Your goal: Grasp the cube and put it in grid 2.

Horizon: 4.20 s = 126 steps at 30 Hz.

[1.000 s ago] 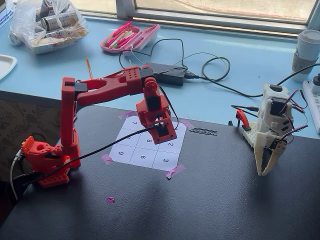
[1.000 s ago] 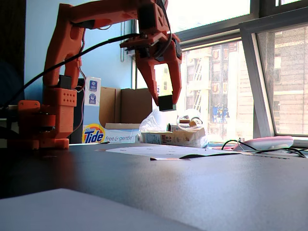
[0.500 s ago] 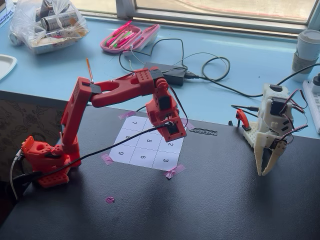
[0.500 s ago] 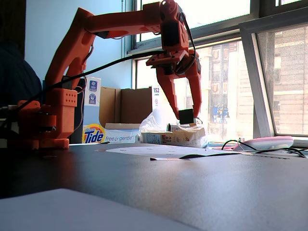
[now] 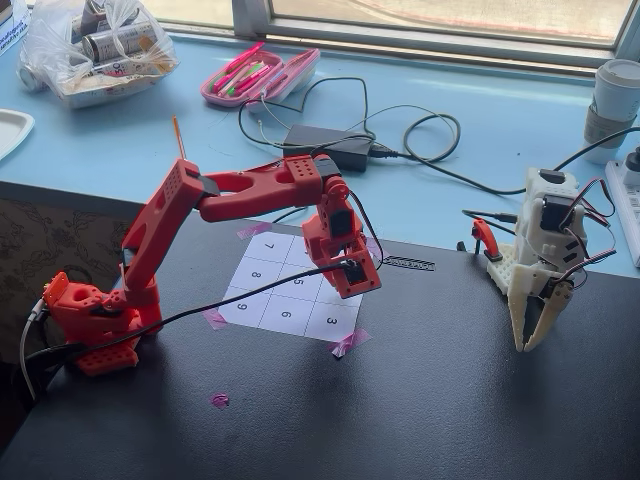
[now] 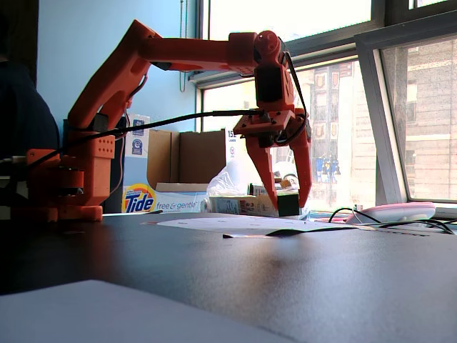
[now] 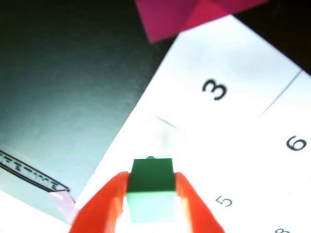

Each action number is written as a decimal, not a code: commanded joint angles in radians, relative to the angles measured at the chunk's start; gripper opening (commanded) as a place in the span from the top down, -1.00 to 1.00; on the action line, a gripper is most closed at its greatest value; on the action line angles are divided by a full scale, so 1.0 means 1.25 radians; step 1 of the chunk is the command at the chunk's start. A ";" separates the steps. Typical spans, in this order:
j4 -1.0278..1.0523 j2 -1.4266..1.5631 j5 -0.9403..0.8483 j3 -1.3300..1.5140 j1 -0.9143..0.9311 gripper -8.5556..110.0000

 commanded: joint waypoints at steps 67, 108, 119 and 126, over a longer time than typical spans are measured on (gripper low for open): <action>-0.118 1.550 -0.123 1.452 0.430 0.36; -0.124 1.815 -0.106 1.709 0.432 0.85; -0.124 1.815 -0.107 1.709 0.432 0.85; -0.124 1.815 -0.108 1.709 0.432 0.85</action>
